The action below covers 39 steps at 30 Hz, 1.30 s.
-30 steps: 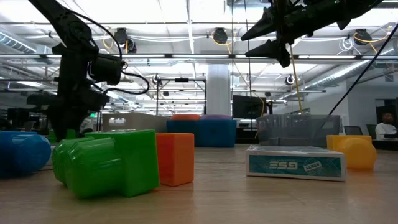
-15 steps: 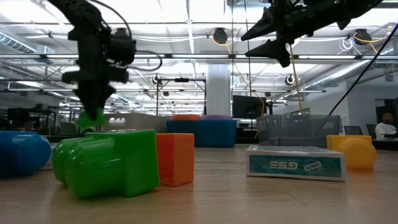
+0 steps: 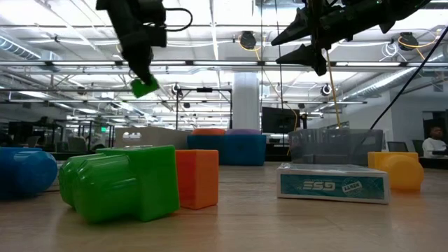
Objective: Pick & Place Toys
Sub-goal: Put the green game piece into the gray bin
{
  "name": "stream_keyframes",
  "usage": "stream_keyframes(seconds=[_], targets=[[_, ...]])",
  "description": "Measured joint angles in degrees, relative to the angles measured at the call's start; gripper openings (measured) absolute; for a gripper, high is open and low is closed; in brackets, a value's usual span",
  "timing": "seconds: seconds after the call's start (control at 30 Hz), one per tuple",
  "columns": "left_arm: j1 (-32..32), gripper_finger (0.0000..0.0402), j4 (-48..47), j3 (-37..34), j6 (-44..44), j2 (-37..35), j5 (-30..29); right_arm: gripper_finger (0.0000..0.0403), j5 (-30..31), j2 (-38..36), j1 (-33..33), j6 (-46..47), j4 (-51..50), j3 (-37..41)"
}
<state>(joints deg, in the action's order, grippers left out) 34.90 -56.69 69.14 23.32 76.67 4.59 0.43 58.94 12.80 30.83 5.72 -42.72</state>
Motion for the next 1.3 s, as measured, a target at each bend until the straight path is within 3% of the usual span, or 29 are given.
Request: stream_keyframes(seconds=[0.13, 0.37, 0.67, 0.83, 1.13, 1.3], targets=[[0.6, 0.0152, -0.1, 5.3, -6.8, 2.9, -0.1, 0.0212, 0.2, 0.0, 0.1, 0.0, 0.0, 0.0], [0.9, 0.0152, -0.4, 10.4, -8.8, 13.0, -0.1, 0.0210, 0.9, 0.0, 1.9, 1.5, 0.0, 0.0], [1.9, 0.0152, -6.8, 10.6, 1.2, 20.1, -0.7, 0.0210, 0.9, 0.0, 2.1, 1.4, 0.0, 0.0], [3.5, 0.0152, -5.5, 10.6, 4.8, 21.6, -0.7, 0.0210, 1.0, 0.0, 2.2, 0.2, 0.0, 0.0], [4.4, 0.0152, -7.2, 10.6, 19.5, 23.1, -1.4, 0.0210, 1.0, 0.0, 2.2, -0.2, -0.3, 0.0], [3.2, 0.0152, -7.6, 9.8, 22.0, 23.1, -1.8, 0.0210, 1.0, 0.0, 2.2, -0.5, -0.4, 0.0]])
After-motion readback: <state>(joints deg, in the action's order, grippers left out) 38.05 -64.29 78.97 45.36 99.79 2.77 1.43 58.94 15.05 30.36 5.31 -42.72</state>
